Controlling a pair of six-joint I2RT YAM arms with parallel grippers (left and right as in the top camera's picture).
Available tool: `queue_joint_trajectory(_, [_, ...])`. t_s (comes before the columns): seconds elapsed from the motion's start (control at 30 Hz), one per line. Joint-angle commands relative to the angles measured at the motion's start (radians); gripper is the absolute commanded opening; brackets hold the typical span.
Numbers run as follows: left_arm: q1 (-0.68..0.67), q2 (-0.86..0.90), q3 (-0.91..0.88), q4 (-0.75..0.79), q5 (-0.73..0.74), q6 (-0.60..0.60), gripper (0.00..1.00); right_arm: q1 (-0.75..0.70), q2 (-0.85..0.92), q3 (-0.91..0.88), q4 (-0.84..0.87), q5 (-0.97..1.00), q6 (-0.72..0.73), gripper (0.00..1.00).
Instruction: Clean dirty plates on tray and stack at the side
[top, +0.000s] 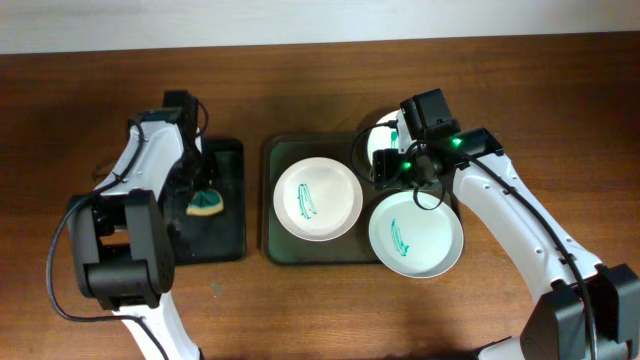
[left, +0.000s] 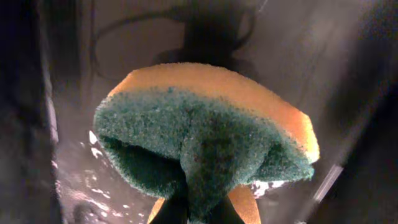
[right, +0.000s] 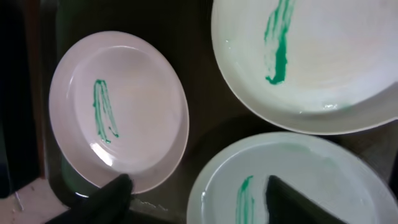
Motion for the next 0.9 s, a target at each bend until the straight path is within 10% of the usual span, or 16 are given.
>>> queue_joint_trajectory(0.0, [-0.015,-0.056,0.161,-0.032,0.149,0.139,0.00,0.004,0.017,0.018,0.001,-0.021,0.056,0.61])
queue_joint_trajectory(0.87, [-0.214,-0.071,0.261,-0.051,0.264,0.103,0.00,0.082,0.310,0.018,0.136,-0.050,0.123,0.41])
